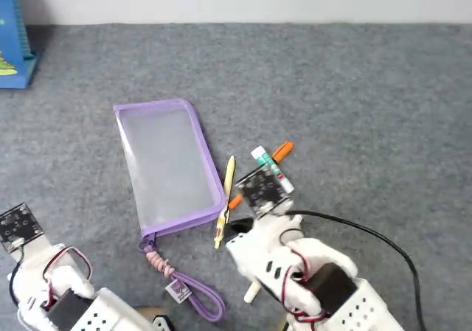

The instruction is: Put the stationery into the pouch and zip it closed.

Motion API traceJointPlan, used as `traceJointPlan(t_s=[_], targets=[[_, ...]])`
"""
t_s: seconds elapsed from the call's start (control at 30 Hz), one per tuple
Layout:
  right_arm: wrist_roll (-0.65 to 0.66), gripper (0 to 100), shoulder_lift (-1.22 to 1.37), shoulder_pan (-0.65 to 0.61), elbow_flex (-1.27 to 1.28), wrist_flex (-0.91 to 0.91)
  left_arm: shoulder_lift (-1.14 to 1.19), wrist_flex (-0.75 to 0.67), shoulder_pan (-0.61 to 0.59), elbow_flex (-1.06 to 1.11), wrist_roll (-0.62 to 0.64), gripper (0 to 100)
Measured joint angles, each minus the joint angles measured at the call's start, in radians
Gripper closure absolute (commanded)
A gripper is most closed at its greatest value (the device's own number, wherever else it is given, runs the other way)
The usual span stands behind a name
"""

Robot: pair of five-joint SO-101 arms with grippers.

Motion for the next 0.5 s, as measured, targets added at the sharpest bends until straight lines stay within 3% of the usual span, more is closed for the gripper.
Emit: traceJointPlan(t_s=[0.33, 0.5], targets=[[-0.029, 98.4, 0.474, -0.201, -0.034, -0.21, 0.0, 0.0, 0.0, 0.0, 0.0, 99], [-0.029, 87.2, 0.681, -0.227, -0.157, -0.212, 0.0, 0.0, 0.0, 0.0, 0.0, 99]])
